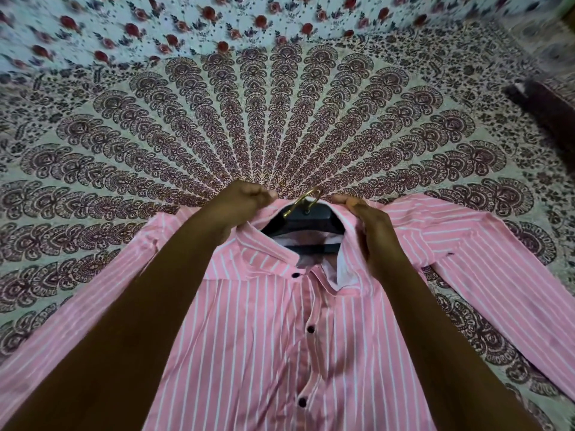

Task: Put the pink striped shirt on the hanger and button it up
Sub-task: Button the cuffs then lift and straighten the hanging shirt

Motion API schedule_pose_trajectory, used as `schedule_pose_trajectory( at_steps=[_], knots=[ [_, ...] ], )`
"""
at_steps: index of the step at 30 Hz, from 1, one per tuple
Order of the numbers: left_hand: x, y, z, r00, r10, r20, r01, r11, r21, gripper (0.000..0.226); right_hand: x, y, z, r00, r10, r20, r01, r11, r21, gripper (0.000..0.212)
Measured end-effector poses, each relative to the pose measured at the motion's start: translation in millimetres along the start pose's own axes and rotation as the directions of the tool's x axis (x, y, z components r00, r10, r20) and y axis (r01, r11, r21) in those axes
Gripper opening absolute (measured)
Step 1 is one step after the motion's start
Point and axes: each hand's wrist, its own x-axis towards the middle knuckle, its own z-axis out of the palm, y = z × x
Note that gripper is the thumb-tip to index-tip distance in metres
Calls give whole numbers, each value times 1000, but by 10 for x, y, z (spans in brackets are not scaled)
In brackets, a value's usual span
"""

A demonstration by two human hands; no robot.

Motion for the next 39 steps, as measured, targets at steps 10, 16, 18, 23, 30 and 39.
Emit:
schedule_pose_trajectory(
  at_steps=[10,16,18,23,30,39],
  knots=[
    [-266,-334,3,968,141,-208,-106,979,172,19,-23,28,116,988,-32,-153,9,989,-148,37],
    [-613,-470,2,976,74,-207,68,793,606,32,14,32,133,981,-32,-192,-2,985,-173,52],
    [-599,-566,30,975,-22,-221,151,796,586,34,9,18,134,981,-20,-193,-11,987,-157,52],
    [-721,-699,98,968,-202,-149,164,959,-232,15,12,28,128,983,-25,-179,4,993,-120,47],
    [-721,-974,252,995,-100,14,61,485,-873,29,-27,95,102,978,-91,-187,62,986,-155,55],
    [-593,-1123,749,963,-125,-239,124,992,-18,55,-193,253,-90,913,-396,-96,306,821,-481,26]
  ],
)
